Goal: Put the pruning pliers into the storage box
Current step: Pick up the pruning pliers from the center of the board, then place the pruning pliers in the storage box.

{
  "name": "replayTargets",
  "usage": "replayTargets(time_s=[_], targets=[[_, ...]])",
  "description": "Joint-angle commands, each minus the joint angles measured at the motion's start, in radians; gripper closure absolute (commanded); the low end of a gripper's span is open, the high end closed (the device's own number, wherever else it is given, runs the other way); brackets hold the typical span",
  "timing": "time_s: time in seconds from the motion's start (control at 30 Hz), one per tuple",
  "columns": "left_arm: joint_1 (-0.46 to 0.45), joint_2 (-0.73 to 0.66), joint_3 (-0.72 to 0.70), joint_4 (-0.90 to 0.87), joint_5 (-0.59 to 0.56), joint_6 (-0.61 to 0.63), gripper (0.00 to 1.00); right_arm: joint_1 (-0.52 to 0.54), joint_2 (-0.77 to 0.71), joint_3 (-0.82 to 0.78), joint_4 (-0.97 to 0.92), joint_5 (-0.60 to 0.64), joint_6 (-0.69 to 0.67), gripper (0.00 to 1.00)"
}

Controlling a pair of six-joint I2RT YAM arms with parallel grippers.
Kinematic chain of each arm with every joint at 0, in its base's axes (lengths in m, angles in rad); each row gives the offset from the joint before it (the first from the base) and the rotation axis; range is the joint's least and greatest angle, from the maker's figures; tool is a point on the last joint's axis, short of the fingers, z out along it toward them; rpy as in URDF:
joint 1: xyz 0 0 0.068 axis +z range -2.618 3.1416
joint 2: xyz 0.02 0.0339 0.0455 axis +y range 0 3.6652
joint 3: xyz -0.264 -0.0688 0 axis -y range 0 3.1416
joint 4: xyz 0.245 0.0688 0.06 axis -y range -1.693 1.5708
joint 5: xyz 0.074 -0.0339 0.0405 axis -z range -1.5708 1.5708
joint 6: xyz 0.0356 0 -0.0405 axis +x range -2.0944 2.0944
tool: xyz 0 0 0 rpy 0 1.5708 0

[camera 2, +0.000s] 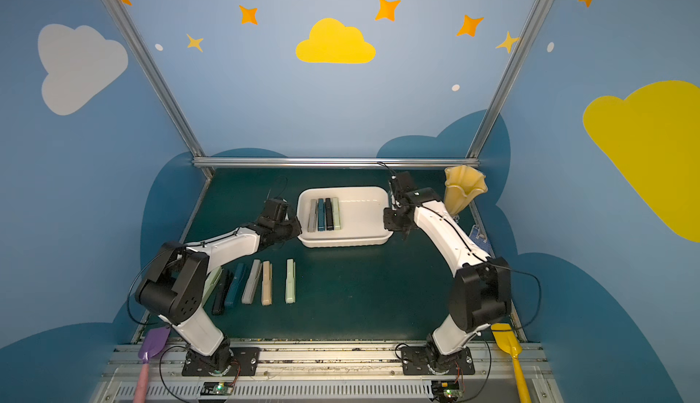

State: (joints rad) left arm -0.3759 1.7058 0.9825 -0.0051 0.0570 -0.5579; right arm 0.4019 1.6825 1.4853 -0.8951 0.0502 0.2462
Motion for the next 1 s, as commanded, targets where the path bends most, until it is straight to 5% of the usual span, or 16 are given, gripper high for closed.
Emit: replayTargets(time_s=[0.0, 0.33, 0.97], targets=[[-0.003, 0.004, 0.026, 0.005, -0.035, -0.008, 0.89, 0.055, 0.106, 0.102, -0.023, -0.05, -0.047, 0.8], [-0.004, -0.002, 0.023, 0.004, -0.041, -0.011, 0.89, 0.132, 0.372, 0.296, 0.037, -0.136, -0.058, 0.8], [-0.009, -0.005, 0.025, -0.003, -0.037, -0.016, 0.89, 0.141, 0.561, 0.431, 0.054, -0.161, -0.02, 0.8]])
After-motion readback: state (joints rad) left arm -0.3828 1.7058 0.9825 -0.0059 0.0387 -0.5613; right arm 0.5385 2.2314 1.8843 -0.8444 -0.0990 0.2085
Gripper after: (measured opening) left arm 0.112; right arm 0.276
